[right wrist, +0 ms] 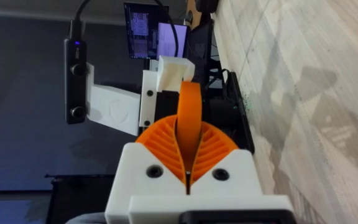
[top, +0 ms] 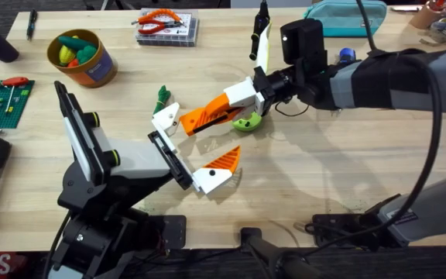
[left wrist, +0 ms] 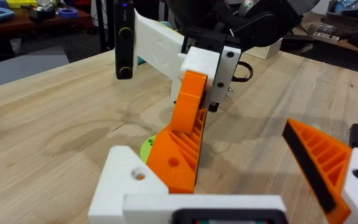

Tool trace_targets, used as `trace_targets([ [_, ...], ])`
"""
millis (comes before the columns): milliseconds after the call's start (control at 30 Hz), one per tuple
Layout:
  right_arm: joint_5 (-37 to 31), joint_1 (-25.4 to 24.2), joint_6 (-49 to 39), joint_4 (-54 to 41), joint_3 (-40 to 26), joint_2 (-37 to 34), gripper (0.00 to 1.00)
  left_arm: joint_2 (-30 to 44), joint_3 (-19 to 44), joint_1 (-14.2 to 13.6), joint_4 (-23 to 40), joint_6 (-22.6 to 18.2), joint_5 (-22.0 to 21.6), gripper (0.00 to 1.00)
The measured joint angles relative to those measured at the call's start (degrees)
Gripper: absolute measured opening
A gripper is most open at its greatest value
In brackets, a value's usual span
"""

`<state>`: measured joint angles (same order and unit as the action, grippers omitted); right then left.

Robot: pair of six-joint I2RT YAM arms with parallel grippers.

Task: Pick up the gripper from the table and insert it into the empty holder that is missing its gripper. Then pick up a screw, insert it into the mounting hole, and use the screwdriver to tighten it. Finally, clean up the table by picking up the vegetable and placing it into the bucket.

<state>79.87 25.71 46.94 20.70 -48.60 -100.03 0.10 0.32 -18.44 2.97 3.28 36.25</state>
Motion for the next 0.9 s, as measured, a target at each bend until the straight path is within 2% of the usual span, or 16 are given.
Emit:
trace_targets([
  [233, -0.1, -0.5, 0.2, -0.2, 0.0, 0.0, 0.010, 0.0, 0.0, 0.0, 0.0, 0.0, 0.0, 0.986],
  [533, 2.1, -4.4, 3.6, 0.3, 0.0, 0.0, 0.011, 0.0, 0.0, 0.0, 0.0, 0.0, 0.0, 0.986],
  [733, 3.9, -2.2, 4.8, 0.3, -0.4, 0.0, 0.012, 0.0, 0.0, 0.0, 0.0, 0.0, 0.0, 0.986],
  [900, 3.8, 0.6, 5.3, 0.3, -3.8, 0.0, 0.010, 0.0, 0.0, 0.0, 0.0, 0.0, -0.6, 0.987],
])
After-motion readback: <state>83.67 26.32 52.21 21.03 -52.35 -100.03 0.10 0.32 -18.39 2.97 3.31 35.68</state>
